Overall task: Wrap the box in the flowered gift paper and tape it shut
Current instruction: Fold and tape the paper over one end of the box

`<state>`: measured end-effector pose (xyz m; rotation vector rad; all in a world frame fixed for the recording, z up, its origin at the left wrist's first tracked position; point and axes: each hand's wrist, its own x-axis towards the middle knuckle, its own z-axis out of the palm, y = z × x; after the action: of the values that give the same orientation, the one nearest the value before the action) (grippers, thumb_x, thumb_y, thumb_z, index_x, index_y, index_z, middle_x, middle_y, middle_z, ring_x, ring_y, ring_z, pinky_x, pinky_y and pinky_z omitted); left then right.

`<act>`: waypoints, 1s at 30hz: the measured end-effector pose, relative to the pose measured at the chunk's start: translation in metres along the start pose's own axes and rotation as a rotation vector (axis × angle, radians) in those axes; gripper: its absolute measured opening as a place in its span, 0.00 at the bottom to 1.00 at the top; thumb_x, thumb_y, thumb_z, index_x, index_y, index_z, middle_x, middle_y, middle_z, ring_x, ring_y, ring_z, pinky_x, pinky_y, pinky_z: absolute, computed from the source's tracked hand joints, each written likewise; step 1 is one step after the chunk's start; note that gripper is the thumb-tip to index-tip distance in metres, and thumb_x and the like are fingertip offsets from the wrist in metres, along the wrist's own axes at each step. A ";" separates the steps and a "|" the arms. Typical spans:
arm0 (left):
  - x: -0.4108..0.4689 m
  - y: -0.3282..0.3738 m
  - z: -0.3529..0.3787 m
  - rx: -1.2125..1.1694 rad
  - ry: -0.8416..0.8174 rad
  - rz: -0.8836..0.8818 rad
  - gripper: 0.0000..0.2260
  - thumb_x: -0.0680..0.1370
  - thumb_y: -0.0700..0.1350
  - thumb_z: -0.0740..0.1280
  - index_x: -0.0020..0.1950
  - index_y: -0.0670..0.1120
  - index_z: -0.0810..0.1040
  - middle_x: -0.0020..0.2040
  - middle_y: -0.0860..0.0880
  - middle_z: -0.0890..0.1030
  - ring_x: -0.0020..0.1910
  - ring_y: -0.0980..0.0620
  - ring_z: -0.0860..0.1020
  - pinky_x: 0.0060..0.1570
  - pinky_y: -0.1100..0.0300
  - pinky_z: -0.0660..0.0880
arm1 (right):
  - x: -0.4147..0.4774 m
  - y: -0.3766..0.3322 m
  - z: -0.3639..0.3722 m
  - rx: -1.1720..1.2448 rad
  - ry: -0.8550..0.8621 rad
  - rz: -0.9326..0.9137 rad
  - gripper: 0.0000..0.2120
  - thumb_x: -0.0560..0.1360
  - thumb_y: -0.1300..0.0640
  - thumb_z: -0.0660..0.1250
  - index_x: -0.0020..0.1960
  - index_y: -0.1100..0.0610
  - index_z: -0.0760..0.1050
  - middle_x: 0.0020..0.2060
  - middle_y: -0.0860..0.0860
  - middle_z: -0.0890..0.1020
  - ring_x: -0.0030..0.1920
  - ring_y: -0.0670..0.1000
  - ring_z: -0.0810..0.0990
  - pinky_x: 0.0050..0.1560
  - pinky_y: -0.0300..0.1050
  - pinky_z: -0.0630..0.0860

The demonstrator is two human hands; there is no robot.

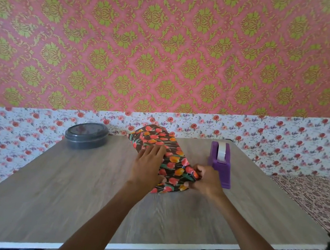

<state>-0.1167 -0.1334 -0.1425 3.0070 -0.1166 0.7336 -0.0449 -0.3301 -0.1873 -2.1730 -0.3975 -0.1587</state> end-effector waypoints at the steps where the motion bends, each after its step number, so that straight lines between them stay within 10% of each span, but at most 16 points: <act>1: 0.000 0.002 0.001 0.026 -0.001 0.003 0.41 0.70 0.53 0.77 0.75 0.48 0.56 0.74 0.50 0.63 0.75 0.48 0.60 0.76 0.52 0.53 | 0.000 0.003 -0.003 -0.020 -0.007 -0.021 0.18 0.60 0.59 0.83 0.46 0.59 0.81 0.42 0.50 0.86 0.43 0.47 0.84 0.44 0.41 0.81; 5: 0.000 0.002 0.006 0.084 -0.021 0.007 0.43 0.70 0.54 0.77 0.75 0.48 0.54 0.75 0.50 0.61 0.75 0.47 0.59 0.77 0.50 0.53 | -0.001 0.009 -0.008 -0.006 -0.039 -0.059 0.12 0.62 0.59 0.82 0.41 0.55 0.80 0.38 0.48 0.85 0.40 0.45 0.84 0.37 0.35 0.77; 10: -0.002 0.002 0.006 0.062 -0.036 -0.011 0.44 0.69 0.54 0.77 0.75 0.49 0.53 0.76 0.50 0.60 0.76 0.47 0.58 0.76 0.48 0.56 | 0.002 0.016 -0.022 -0.002 -0.142 -0.115 0.12 0.65 0.56 0.81 0.45 0.59 0.84 0.39 0.50 0.87 0.45 0.48 0.86 0.44 0.49 0.80; 13: -0.002 0.004 0.007 0.047 -0.025 -0.021 0.44 0.69 0.54 0.78 0.75 0.49 0.53 0.75 0.51 0.61 0.76 0.48 0.59 0.75 0.49 0.57 | -0.005 0.016 -0.032 0.055 -0.130 -0.138 0.08 0.67 0.59 0.80 0.43 0.58 0.84 0.38 0.48 0.87 0.39 0.41 0.83 0.40 0.35 0.76; 19: -0.001 0.006 0.006 0.043 -0.037 -0.034 0.43 0.70 0.54 0.77 0.75 0.49 0.54 0.75 0.51 0.61 0.76 0.48 0.59 0.75 0.48 0.57 | -0.013 0.017 -0.041 0.069 -0.113 -0.141 0.21 0.65 0.70 0.78 0.50 0.50 0.78 0.41 0.45 0.82 0.35 0.38 0.81 0.41 0.37 0.77; 30: -0.002 0.009 0.004 0.043 -0.045 -0.051 0.43 0.70 0.53 0.77 0.75 0.49 0.53 0.76 0.50 0.61 0.76 0.47 0.59 0.75 0.48 0.58 | -0.023 0.030 -0.020 -0.354 0.124 -0.414 0.12 0.74 0.60 0.72 0.57 0.52 0.81 0.51 0.47 0.85 0.51 0.44 0.82 0.54 0.36 0.77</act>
<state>-0.1176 -0.1425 -0.1466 3.0553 -0.0263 0.6732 -0.0559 -0.3683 -0.2045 -2.3817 -0.7939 -0.6317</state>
